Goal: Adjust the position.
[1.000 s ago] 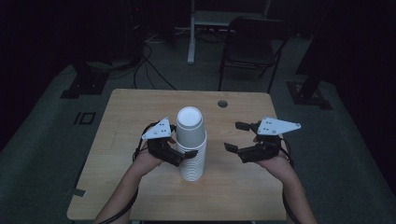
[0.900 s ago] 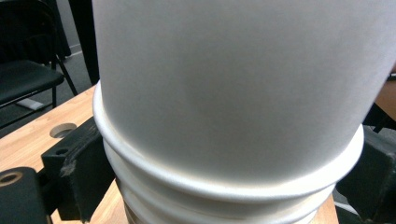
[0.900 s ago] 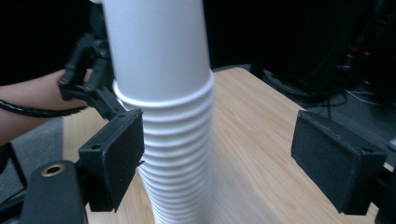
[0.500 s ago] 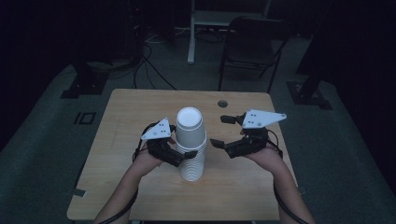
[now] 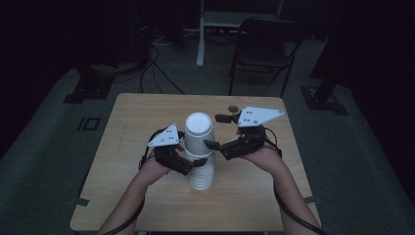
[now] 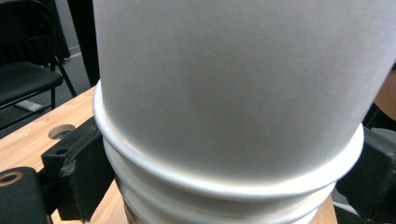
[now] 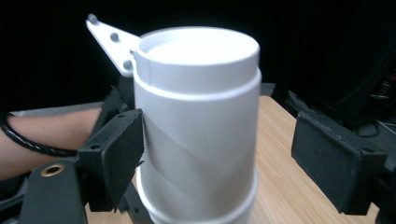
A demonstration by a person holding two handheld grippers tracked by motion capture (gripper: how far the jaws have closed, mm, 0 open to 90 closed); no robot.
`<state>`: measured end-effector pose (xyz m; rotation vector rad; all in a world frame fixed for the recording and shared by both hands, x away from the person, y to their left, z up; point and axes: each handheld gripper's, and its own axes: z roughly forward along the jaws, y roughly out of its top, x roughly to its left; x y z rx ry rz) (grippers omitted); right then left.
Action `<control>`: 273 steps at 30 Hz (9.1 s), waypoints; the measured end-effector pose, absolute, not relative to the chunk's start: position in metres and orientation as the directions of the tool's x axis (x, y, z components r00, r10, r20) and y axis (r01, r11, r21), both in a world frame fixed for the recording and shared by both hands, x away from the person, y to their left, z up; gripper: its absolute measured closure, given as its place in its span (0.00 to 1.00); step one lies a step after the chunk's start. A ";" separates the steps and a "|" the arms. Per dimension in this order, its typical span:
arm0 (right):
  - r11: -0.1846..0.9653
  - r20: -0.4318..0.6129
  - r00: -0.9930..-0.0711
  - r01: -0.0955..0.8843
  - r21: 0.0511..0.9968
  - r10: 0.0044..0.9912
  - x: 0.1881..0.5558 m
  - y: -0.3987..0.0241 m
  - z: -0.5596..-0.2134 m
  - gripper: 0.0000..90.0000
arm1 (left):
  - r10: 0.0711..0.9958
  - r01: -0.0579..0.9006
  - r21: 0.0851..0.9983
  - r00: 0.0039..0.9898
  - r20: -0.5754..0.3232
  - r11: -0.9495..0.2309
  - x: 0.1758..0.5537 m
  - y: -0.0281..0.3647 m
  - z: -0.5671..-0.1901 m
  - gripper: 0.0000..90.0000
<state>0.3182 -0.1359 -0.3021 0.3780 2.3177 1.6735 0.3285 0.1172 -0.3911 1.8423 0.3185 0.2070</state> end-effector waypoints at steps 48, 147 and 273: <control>0.327 -0.058 -0.936 0.063 0.943 0.347 0.320 -0.104 -0.297 0.23 | 0.325 0.112 0.960 0.945 -0.024 -0.255 0.327 0.117 -0.393 0.07; 0.163 0.035 -0.784 0.172 0.972 0.620 0.291 -0.256 -0.322 0.25 | 0.472 0.152 0.940 0.882 0.012 -0.307 0.261 0.163 -0.403 0.00; 0.220 0.139 -0.881 0.261 0.940 0.452 0.246 -0.285 -0.359 0.33 | 0.081 0.186 0.971 0.981 -0.176 -0.150 0.265 0.002 -0.379 0.95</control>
